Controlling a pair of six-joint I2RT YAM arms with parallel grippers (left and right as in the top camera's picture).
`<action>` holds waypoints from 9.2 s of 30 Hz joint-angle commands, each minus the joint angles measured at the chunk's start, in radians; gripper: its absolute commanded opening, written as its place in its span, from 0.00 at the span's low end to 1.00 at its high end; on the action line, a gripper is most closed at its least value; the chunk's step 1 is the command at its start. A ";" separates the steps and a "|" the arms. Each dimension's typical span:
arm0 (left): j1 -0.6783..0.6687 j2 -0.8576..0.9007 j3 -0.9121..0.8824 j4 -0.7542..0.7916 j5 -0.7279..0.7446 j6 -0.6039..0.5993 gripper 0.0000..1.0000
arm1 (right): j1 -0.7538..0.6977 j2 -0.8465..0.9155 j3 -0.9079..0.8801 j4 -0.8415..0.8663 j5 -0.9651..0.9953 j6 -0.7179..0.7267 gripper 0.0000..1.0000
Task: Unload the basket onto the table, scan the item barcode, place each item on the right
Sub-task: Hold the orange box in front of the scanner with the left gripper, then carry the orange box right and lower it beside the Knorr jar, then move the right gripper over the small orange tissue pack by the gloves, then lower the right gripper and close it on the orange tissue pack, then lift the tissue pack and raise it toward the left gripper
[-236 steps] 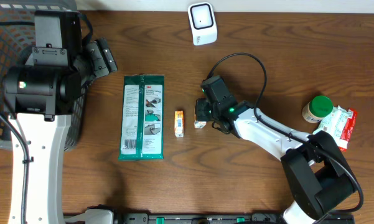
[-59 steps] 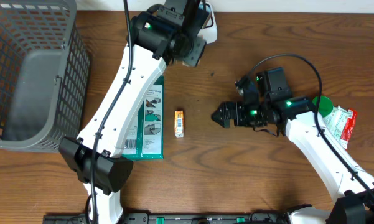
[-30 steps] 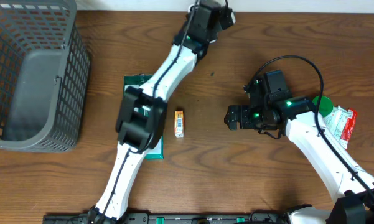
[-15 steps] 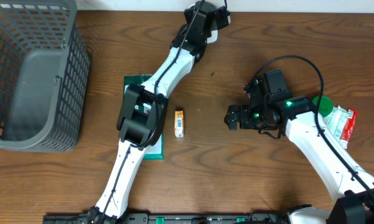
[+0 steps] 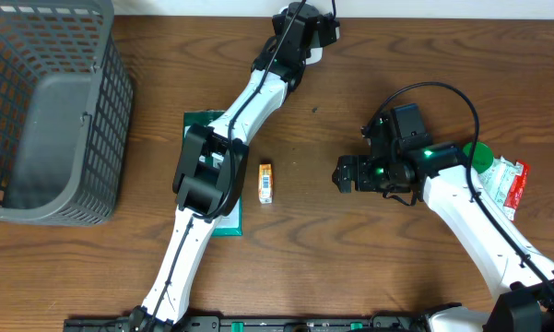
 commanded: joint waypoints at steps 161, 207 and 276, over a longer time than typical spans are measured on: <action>0.351 -0.685 -0.211 -1.430 0.305 -1.399 0.80 | 0.540 0.343 0.031 0.580 0.365 0.336 0.48; 0.351 -0.685 -0.211 -1.432 0.305 -1.399 0.80 | 0.555 0.314 0.037 0.542 0.425 0.273 0.40; 0.351 -0.693 -0.205 -1.342 1.493 -0.920 0.75 | 0.111 -0.386 0.037 0.362 -0.200 0.220 0.01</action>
